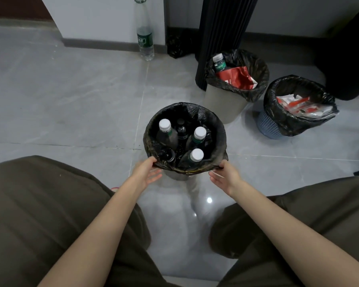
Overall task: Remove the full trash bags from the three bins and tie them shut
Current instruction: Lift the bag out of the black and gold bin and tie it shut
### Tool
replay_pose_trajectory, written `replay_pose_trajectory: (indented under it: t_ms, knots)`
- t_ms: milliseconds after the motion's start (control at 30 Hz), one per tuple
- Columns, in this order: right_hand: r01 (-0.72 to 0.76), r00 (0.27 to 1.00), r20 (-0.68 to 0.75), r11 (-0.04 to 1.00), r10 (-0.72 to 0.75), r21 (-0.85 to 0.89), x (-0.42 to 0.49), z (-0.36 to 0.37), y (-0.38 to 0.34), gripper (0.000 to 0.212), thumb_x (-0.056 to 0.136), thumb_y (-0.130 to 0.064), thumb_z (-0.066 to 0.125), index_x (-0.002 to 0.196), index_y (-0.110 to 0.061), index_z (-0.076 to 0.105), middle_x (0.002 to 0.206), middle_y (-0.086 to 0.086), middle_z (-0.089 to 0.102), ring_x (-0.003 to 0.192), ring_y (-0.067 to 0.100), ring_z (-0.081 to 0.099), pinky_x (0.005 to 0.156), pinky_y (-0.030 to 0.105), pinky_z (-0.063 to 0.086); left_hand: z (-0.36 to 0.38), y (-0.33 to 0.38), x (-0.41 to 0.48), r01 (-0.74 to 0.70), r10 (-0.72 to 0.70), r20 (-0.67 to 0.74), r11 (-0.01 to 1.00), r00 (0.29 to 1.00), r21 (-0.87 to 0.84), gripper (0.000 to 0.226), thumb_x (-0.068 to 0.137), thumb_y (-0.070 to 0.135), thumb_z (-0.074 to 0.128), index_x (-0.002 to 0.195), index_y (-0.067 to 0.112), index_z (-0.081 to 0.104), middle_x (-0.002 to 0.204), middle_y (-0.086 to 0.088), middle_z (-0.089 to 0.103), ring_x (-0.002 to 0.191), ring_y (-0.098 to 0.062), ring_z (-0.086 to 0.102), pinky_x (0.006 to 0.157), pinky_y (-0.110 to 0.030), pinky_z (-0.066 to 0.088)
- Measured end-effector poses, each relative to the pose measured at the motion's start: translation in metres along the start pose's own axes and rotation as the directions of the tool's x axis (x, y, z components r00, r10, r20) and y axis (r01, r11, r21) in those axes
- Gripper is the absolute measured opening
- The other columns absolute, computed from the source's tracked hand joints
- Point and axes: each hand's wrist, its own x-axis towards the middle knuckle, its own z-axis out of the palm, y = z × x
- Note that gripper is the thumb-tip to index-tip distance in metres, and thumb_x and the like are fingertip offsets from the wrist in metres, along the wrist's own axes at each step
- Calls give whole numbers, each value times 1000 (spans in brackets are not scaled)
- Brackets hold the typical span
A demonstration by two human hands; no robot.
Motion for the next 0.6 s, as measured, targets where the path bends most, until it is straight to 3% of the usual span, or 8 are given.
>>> replay_pose_trajectory:
  t_ms: [133, 233, 333, 433, 600]
  knots:
    - [106, 994, 27, 994, -106, -6, -15, 8, -2, 8, 95, -19, 43, 92, -12, 45, 62, 1, 52, 55, 15, 57, 54, 23, 50, 0, 15, -19, -19, 21, 90, 1000, 996, -21, 13, 94, 12, 49, 82, 10, 53, 79, -7, 59, 70, -18, 60, 50, -21, 55]
    - [216, 976, 32, 976, -216, 0, -26, 10, -12, 7, 92, -16, 43, 95, -11, 45, 60, 0, 53, 52, 14, 52, 55, 23, 48, -4, 29, -32, -101, 102, 89, 995, 991, -10, 11, 94, 8, 50, 83, 10, 49, 77, -9, 61, 60, -16, 64, 49, -21, 56]
    - [405, 914, 20, 913, -405, -47, -38, 9, -26, 5, 88, -11, 42, 91, -10, 46, 54, 0, 48, 49, 12, 45, 56, 23, 46, -12, 41, -43, -251, 245, 61, 961, 968, 117, 22, 93, 8, 54, 78, 14, 40, 71, -10, 60, 47, -12, 64, 49, -24, 57]
    - [496, 868, 22, 860, -497, -118, -47, 8, -26, 2, 87, -9, 43, 86, -10, 44, 55, 4, 42, 52, 15, 38, 57, 27, 42, -18, 44, -54, -273, 255, 102, 926, 961, 261, 22, 92, 11, 56, 78, 17, 40, 64, -4, 57, 42, -11, 61, 49, -25, 57]
    - [473, 856, -94, 845, -507, -248, -44, 4, -28, 20, 88, -24, 54, 80, -13, 40, 74, 0, 44, 68, 14, 44, 65, 30, 44, -24, 57, -54, -283, 308, 33, 822, 951, 495, 25, 90, 33, 59, 98, 15, 44, 86, -4, 62, 69, -17, 60, 70, -32, 55]
